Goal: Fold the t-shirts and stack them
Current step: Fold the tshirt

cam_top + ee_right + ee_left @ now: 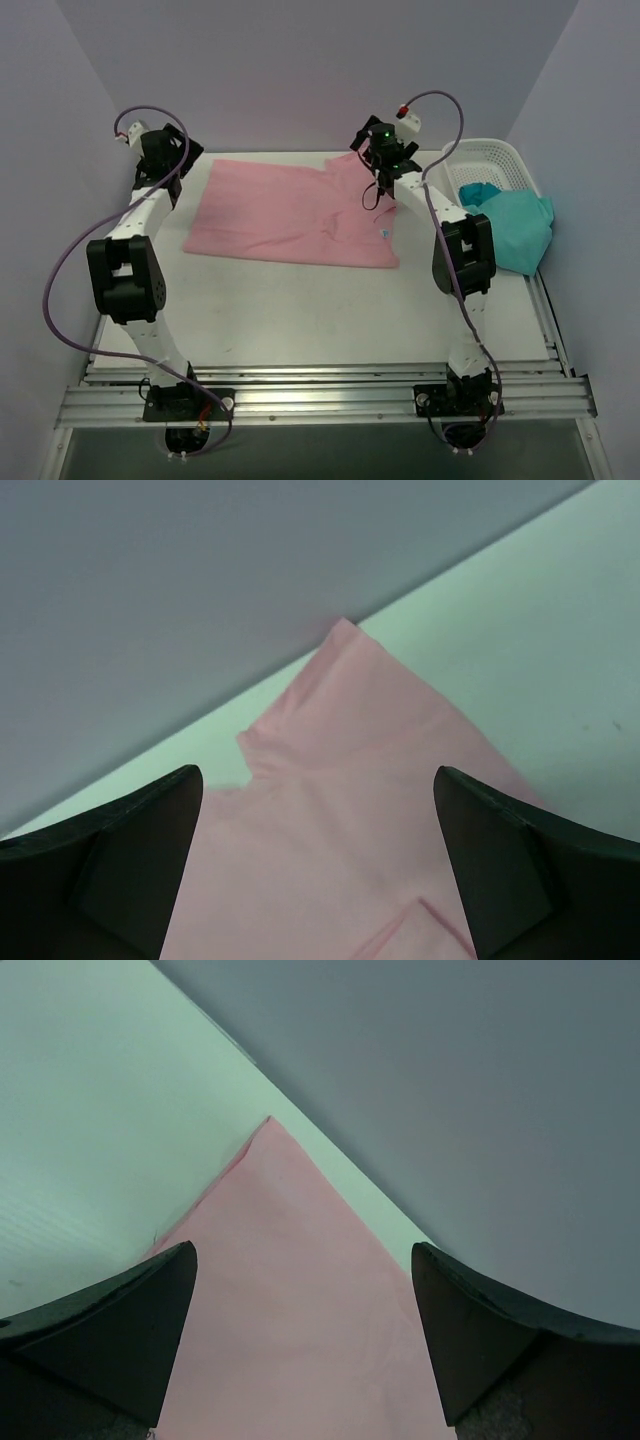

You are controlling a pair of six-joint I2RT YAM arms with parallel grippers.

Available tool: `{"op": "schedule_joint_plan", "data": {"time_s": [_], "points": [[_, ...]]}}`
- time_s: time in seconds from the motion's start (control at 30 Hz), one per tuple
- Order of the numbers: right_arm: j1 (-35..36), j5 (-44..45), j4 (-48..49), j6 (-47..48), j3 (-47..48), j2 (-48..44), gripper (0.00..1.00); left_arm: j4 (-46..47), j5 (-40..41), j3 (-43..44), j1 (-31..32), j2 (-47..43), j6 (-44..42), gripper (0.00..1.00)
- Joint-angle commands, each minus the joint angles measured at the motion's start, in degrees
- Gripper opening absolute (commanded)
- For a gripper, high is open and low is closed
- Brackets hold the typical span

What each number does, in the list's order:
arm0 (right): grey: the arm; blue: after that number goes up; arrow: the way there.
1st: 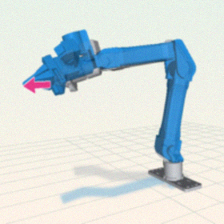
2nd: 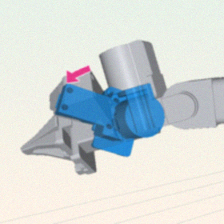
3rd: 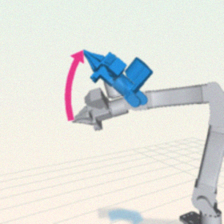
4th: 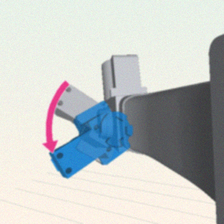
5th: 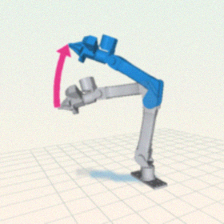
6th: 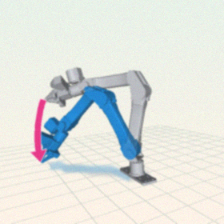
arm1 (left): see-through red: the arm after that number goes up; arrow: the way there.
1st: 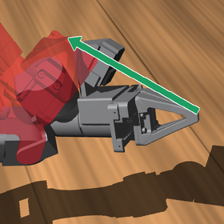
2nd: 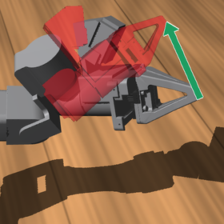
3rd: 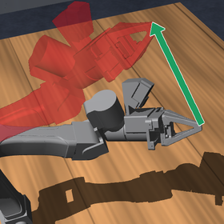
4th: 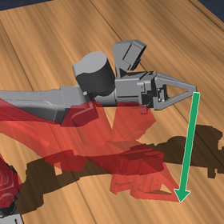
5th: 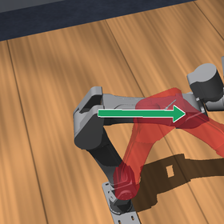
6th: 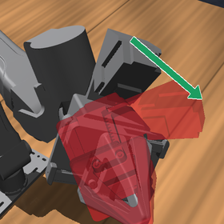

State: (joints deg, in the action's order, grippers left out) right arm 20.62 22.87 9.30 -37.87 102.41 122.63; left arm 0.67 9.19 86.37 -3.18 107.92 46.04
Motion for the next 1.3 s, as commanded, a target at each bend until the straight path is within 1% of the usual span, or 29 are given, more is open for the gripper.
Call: {"op": "schedule_joint_plan", "data": {"time_s": [0.0, 0.07, 0.1, 0.17, 0.2, 0.27, 0.3, 0.33, 0.37, 0.4, 0.43, 0.47, 0.53, 0.6, 0.63, 0.83, 0.87, 0.9, 0.97, 1.03, 1.07, 1.1, 1.17, 1.23, 1.27], "points": [[-3.0, -8.2, 1.7, 3.3, 7.1, 3.1, 0.95, 1.6, -5.6, 7.6, -0.5, 5.3, -1.8, 0.97], [-3.2, -8.5, 1.2, 5.3, 11.7, 6.6, 0.96, 1.5, -7.5, 9.9, -1.5, 9.4, -1.3, 0.97], [-3.6, -8.9, 0.9, 6.7, 12.8, 7.8, 0.96, 1.4, -9.2, 11.4, -1.7, 11.9, -0.9, 0.96], [-4.0, -9.3, -0.9, 6.5, 13.8, 9.5, 0.96, 0.6, -11.3, 12.3, -2.7, 13.8, 0.8, 0.95], [-4.0, -9.9, -0.9, 6.1, 12.6, 9.6, 0.96, 0.7, -12.1, 12.2, -2.8, 14.5, 1.2, 0.94], [-3.8, -10.7, 2.5, 5.8, 8.7, 7.9, 0.95, 3.3, -12.4, 9.8, -2.4, 14.2, 1.1, 0.93], [-3.7, -11.1, 3.9, 5.5, 4.3, 7.2, 0.94, 4.0, -12.3, 8.9, -2.3, 13.9, 0.9, 0.94], [-3.5, -12.1, 6.4, 4.9, 2.5, 6.3, 0.91, 4.6, -12.1, 7.8, -2.2, 14.0, 0.9, 0.93], [-3.4, -12.9, 7.3, 4.6, 1.1, 6.2, 0.85, 4.5, -12.3, 7.7, -2.2, 14.1, 1.1, 0.93], [-3.4, -13.9, 8.0, 4.1, -0.9, 6.3, 0.75, 4.6, -12.7, 7.6, -2.1, 14.7, 1.2, 0.93], [-3.3, -16.0, 9.0, 3.6, -1.4, 6.9, 0.46, 4.8, -13.4, 7.6, -2.1, 15.0, 1.5, 0.92], [-3.3, -16.9, 9.1, 3.0, -1.6, 7.4, 0.37, 4.9, -13.8, 7.5, -1.9, 15.5, 1.6, 0.92], [-3.0, -17.3, 8.5, 2.5, -1.2, 9.3, 0.25, 5.3, -13.9, 7.5, -1.5, 16.4, 1.5, 0.91], [-3.0, -18.0, 8.3, 2.3, -0.8, 10.6, 0.22, 5.7, -14.6, 7.6, -1.0, 17.2, 1.4, 0.91], [-3.0, -18.1, 7.7, 2.3, -0.1, 11.7, 0.17, 6.3, -14.9, 7.7, -0.9, 17.7, 1.3, 0.91], [-3.3, -18.4, 7.6, 2.2, 0.2, 14.1, 0.06, 3.6, -16.7, 12.4, 0.7, 22.9, 0.9, 0.89], [-3.3, -18.4, 7.5, 2.2, 0.2, 14.3, 0.05, 2.8, -16.6, 13.0, 0.9, 23.4, 0.9, 0.86], [-3.4, -18.5, 7.6, 2.2, 0.1, 14.5, 0.04, 1.6, -16.1, 13.6, 1.2, 24.3, 0.8, 0.85], [-3.5, -18.5, 7.6, 2.2, -0.2, 14.9, 0.01, -3.0, -11.8, 14.4, 2.5, 24.5, 0.5, 0.82], [-3.7, -18.5, 7.6, 2.2, -1.0, 14.9, 0.0, -5.8, -8.2, 14.3, 2.6, 24.5, 0.5, 0.74], [-3.7, -18.4, 7.7, 2.1, -1.5, 14.7, 0.0, -6.2, -7.7, 14.0, 2.6, 24.4, 0.5, 0.69], [-3.8, -18.3, 7.7, 1.9, -2.7, 14.7, 0.0, -6.7, -7.3, 13.8, 4.7, 24.2, 0.6, 0.62], [-4.0, -18.0, 8.4, 1.5, -4.7, 13.7, 0.0, -7.7, -5.8, 12.1, 5.0, 23.7, 1.0, 0.53], [-4.2, -17.3, 9.4, 1.3, -8.5, 12.1, 0.0, -7.4, -5.3, 10.0, 5.4, 22.0, 1.6, 0.47], [-4.3, -17.2, 9.9, 1.0, -10.0, 11.5, 0.0, -7.3, -4.5, 7.3, 5.6, 21.3, 1.8, 0.46]]}}
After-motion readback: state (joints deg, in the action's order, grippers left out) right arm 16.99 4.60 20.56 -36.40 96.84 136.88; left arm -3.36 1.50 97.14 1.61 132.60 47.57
